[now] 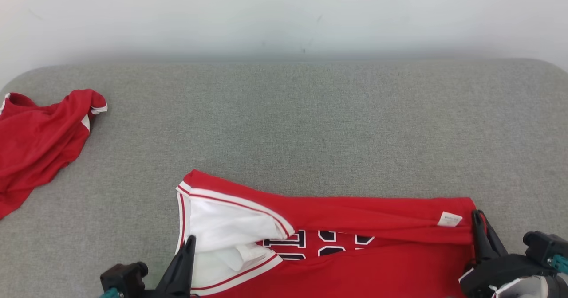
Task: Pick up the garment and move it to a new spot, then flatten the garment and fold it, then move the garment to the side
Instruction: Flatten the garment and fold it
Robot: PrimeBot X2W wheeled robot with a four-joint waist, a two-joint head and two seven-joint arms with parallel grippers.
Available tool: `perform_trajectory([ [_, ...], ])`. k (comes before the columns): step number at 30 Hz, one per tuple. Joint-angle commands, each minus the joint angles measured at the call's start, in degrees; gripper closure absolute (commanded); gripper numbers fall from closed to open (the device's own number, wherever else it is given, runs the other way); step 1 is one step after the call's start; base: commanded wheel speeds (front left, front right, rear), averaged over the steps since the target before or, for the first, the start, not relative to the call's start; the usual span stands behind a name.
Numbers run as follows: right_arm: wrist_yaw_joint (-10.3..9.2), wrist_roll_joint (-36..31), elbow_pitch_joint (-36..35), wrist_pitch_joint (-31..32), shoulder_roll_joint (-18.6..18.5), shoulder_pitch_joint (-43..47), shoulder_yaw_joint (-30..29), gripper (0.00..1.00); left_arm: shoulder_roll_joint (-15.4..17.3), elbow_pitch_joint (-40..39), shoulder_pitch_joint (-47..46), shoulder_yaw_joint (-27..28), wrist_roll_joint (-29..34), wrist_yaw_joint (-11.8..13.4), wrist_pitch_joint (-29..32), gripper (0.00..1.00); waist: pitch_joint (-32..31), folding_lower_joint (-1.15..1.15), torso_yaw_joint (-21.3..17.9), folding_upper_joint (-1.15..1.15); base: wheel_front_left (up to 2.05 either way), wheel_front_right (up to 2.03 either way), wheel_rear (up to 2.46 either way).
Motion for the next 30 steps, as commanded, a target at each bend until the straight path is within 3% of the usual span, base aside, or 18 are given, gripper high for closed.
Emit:
perform_trajectory([
  [1,-0.10,0.4,-0.1,-0.1,0.0,0.9,-0.1,1.00,-0.1,0.3,1.0,0.0,0.2,0.1,-0.2,1.00,-0.3,0.01,0.1,0.00,0.00,0.00,0.00],
  [2,-0.10,0.4,-0.1,-0.1,0.0,1.2,-0.3,0.85,-0.3,0.7,1.0,0.2,0.6,0.2,-0.2,0.87,-0.5,0.01,0.1,0.00,0.00,0.00,0.00],
  [3,-0.10,0.4,-0.2,-0.1,0.0,1.5,-0.5,0.09,-0.6,1.0,1.3,0.5,0.9,0.4,-0.2,0.22,-0.7,0.01,0.2,0.00,0.00,0.00,0.00],
  [4,-0.10,0.8,-0.5,-0.1,0.3,1.9,-0.7,0.00,-0.8,1.1,1.5,0.9,1.5,0.7,-0.2,0.00,-1.0,0.01,0.2,0.00,0.00,0.00,0.00],
  [13,-0.10,0.6,-3.2,0.1,0.1,4.8,-2.7,0.00,-2.6,-2.0,5.3,8.6,6.7,1.7,-0.2,0.00,-4.0,0.01,0.4,0.00,0.00,0.00,0.00],
  [23,-0.10,-2.8,2.5,3.6,0.0,3.9,-3.3,0.00,-4.1,-6.6,9.5,17.1,18.2,3.8,-0.2,0.00,-5.6,0.01,1.9,0.00,0.00,0.00,0.00],
  [30,-0.10,-3.2,7.1,4.1,1.0,3.2,-2.5,0.00,-5.5,-9.4,12.7,22.7,25.3,2.9,-0.2,0.00,-6.0,0.01,3.3,0.00,0.00,0.00,0.00],
])
